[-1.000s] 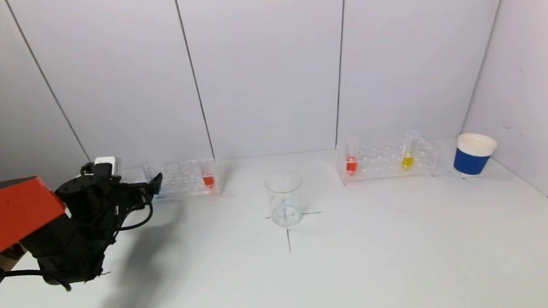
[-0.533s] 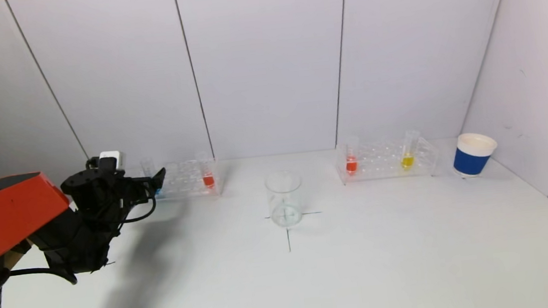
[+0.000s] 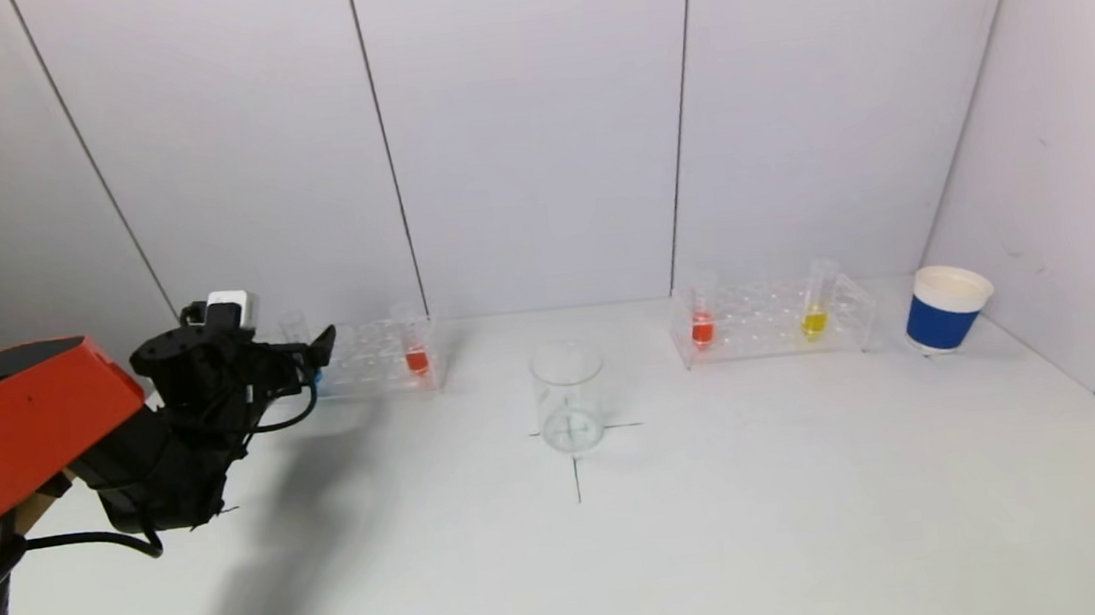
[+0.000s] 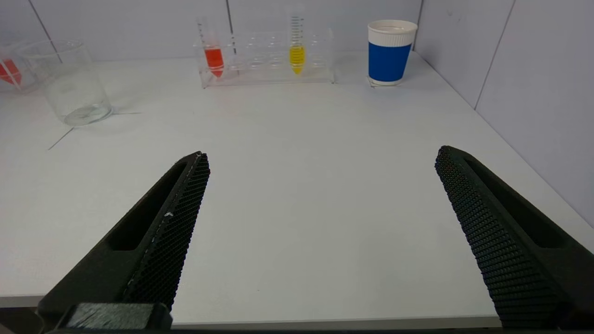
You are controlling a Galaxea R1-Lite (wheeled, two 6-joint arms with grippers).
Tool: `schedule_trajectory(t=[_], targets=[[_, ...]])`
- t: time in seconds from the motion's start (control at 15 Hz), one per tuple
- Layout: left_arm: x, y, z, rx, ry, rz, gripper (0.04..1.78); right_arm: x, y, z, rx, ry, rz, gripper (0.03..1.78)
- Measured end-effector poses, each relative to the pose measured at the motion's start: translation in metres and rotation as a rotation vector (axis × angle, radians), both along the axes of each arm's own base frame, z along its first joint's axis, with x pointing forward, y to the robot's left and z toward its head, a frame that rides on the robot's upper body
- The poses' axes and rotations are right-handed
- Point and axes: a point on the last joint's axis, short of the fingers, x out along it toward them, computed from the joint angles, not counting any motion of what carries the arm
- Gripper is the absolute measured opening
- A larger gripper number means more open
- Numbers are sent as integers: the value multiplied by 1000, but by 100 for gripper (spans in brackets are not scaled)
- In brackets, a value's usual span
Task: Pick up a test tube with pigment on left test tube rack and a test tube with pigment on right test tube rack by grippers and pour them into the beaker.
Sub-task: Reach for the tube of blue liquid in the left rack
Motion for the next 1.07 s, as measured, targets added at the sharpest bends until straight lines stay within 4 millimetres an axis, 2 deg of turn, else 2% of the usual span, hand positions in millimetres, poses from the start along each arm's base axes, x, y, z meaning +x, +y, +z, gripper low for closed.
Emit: schedule_trajectory(t=[1.07], targets=[[7, -4, -4, 18, -1, 0, 176, 0, 0, 0, 0, 0, 0, 177]])
